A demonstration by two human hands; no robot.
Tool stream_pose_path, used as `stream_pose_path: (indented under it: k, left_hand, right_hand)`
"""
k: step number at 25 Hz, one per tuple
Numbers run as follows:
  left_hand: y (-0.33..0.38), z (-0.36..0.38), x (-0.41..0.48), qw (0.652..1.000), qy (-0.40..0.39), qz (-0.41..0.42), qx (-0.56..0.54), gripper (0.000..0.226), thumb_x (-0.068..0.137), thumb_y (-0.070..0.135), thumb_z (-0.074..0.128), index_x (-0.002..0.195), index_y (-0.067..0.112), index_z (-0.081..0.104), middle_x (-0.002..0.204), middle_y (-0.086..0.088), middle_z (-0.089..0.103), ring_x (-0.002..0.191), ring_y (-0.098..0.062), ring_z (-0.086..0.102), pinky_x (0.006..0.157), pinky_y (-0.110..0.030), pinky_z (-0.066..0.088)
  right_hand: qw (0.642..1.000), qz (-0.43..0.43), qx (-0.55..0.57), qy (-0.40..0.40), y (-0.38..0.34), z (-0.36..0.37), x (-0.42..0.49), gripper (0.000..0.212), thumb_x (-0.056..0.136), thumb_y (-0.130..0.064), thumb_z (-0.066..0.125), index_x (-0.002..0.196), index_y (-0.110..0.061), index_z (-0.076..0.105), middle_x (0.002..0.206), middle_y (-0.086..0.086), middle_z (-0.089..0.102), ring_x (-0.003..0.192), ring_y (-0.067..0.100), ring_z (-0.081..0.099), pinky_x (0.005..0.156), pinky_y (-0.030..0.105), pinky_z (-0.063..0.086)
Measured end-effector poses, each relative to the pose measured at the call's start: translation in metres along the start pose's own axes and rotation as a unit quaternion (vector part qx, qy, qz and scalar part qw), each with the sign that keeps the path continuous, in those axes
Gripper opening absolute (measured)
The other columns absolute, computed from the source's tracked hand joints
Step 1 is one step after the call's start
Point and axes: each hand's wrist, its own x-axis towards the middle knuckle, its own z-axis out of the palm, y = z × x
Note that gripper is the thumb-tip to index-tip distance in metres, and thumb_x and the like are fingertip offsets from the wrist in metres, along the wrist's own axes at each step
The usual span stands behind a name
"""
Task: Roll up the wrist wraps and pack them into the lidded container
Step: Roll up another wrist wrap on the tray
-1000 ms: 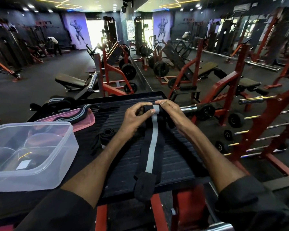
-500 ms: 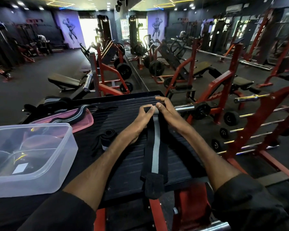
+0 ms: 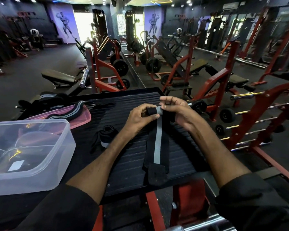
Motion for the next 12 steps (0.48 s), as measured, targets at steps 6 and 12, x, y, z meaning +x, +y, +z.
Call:
stream_pose_path:
  k: [6,12]
  left_hand:
    - [0.004,0.006,-0.005,0.998,0.031,0.051,0.017,0.038,0.077,0.015,0.085,0.113,0.016,0.071,0.114,0.009,0.071,0.11,-0.003,0.066,0.094,-0.025,0.055]
    - [0.005,0.006,-0.003,0.999,0.025,0.044,0.014,0.038,0.08,0.015,0.083,0.115,0.018,0.069,0.113,0.012,0.069,0.109,0.001,0.064,0.092,-0.021,0.053]
  right_hand:
    - [0.986,0.056,-0.151,-0.049,0.007,-0.01,-0.01,0.041,0.101,-0.04,0.056,0.126,-0.01,0.068,0.121,0.004,0.073,0.11,0.015,0.069,0.094,0.03,0.052]
    - [0.981,-0.03,-0.186,-0.032,0.016,-0.016,-0.015,0.033,0.102,-0.038,0.057,0.117,-0.011,0.068,0.113,0.005,0.073,0.103,0.01,0.069,0.085,0.026,0.053]
